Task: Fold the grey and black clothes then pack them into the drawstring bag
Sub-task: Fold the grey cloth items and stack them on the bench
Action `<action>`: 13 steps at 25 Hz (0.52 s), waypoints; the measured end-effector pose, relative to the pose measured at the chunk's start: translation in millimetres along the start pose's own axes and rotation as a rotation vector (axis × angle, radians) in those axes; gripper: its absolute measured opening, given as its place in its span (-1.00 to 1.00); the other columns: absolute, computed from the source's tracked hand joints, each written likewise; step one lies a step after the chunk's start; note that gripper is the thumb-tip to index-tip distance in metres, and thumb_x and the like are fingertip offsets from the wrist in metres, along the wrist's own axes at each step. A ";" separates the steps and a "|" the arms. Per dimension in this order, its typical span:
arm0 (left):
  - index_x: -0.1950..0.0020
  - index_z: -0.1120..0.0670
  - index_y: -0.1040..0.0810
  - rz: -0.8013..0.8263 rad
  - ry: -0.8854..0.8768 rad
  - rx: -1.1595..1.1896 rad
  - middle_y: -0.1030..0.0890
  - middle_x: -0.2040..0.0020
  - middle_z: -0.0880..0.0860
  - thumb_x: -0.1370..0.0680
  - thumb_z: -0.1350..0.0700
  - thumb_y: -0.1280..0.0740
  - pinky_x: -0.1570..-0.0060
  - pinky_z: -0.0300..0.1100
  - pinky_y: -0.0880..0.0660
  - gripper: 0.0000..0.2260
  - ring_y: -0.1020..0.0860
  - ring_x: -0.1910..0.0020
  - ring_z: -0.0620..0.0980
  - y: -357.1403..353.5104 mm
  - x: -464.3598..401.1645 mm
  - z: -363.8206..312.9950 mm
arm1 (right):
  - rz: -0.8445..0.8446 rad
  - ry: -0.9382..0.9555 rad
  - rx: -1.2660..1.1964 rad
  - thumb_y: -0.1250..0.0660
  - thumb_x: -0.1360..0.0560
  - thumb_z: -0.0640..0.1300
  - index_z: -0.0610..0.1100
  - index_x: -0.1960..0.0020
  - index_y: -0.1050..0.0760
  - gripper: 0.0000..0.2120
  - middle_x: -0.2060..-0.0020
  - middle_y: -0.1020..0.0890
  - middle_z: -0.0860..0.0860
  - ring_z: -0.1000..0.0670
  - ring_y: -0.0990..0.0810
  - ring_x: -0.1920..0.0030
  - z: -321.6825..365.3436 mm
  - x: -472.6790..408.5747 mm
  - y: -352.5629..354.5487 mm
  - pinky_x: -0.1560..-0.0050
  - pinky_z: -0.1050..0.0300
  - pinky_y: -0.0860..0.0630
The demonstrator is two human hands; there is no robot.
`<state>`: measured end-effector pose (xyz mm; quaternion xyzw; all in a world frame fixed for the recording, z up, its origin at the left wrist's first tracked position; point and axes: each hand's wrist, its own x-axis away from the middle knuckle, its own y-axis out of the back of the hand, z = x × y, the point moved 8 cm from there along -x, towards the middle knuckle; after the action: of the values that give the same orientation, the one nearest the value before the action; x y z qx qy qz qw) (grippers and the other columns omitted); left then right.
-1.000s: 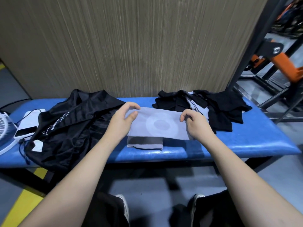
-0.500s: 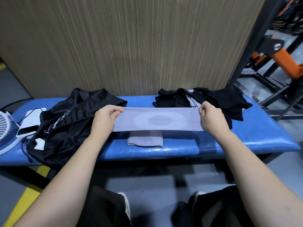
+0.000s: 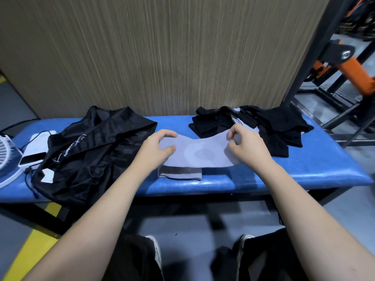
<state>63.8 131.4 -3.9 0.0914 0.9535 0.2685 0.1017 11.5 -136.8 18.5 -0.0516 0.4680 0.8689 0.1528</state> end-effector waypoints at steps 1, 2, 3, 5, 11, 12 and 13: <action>-0.13 -0.09 -0.58 0.036 0.037 0.006 -0.59 -0.11 -0.24 -0.52 0.18 -0.41 0.04 -0.36 -0.41 -0.76 -0.54 0.11 -0.34 -4.2 0.8 4.2 | 0.015 0.001 0.011 -0.24 -0.43 -0.22 0.00 0.09 -0.44 -0.87 0.16 -0.60 0.05 0.05 -0.45 0.32 -0.3 -0.8 -1.3 0.25 0.04 -0.45; -0.12 -0.08 -0.58 0.078 0.080 0.000 -0.59 -0.05 -0.19 -0.52 0.17 -0.42 0.14 -0.31 -0.44 -0.77 -0.53 0.30 -0.30 -8.6 2.0 9.7 | 0.029 -0.007 0.016 -0.24 -0.43 -0.23 0.01 0.09 -0.44 -0.85 0.14 -0.60 0.05 0.08 -0.44 0.33 -0.8 -0.8 -2.4 0.28 0.06 -0.43; -0.12 -0.08 -0.57 0.114 0.119 -0.030 -0.58 0.01 -0.13 -0.51 0.15 -0.43 0.22 -0.26 -0.44 -0.77 -0.50 0.43 -0.22 -12.1 2.7 15.2 | 0.045 -0.018 0.017 -0.24 -0.43 -0.25 0.01 0.09 -0.45 -0.83 0.12 -0.60 0.04 0.09 -0.43 0.34 -1.2 -0.2 -3.6 0.33 0.09 -0.39; -0.13 -0.08 -0.57 0.151 0.151 -0.118 -0.56 0.03 -0.07 -0.50 0.11 -0.44 0.22 -0.22 -0.44 -0.77 -0.50 0.44 -0.15 -14.6 2.4 22.5 | 0.094 -0.047 -0.004 -0.24 -0.43 -0.30 -0.04 0.07 -0.48 -0.81 0.15 -0.58 0.02 0.11 -0.38 0.37 -3.0 2.8 -6.8 0.38 0.16 -0.27; -0.25 -0.07 -0.52 0.167 0.117 -0.254 -0.34 -0.19 -0.06 -0.48 0.08 -0.47 -0.07 -0.29 -0.30 -0.64 -0.43 -0.11 -0.17 -14.8 3.7 26.5 | 0.105 -0.083 -0.182 -0.22 -0.45 -0.33 -0.03 0.05 -0.52 -0.77 0.21 -0.54 0.13 0.13 -0.38 0.38 1.6 7.9 -6.7 0.43 0.29 -0.28; -0.25 -0.08 -0.51 0.165 0.117 -0.247 -0.32 -0.17 -0.05 -0.48 0.10 -0.47 -0.07 -0.30 -0.31 -0.63 -0.43 -0.09 -0.19 -13.5 3.7 28.3 | 0.105 -0.081 -0.242 -0.22 -0.46 -0.32 -0.02 0.04 -0.52 -0.76 0.21 -0.53 0.14 0.13 -0.39 0.36 5.0 8.2 -7.4 0.46 0.29 -0.31; -0.24 -0.09 -0.51 0.158 0.113 -0.239 -0.31 -0.16 -0.04 -0.47 0.12 -0.47 -0.06 -0.30 -0.33 -0.62 -0.43 -0.07 -0.20 -12.0 2.9 29.8 | 0.103 -0.079 -0.297 -0.22 -0.46 -0.32 0.00 0.03 -0.52 -0.74 0.22 -0.51 0.15 0.09 -0.41 0.34 9.4 9.0 -7.4 0.50 0.25 -0.34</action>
<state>66.8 136.8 -35.6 0.1381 0.9089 0.3918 0.0364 5.8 -123.3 15.7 -0.0153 0.3301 0.9365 0.1172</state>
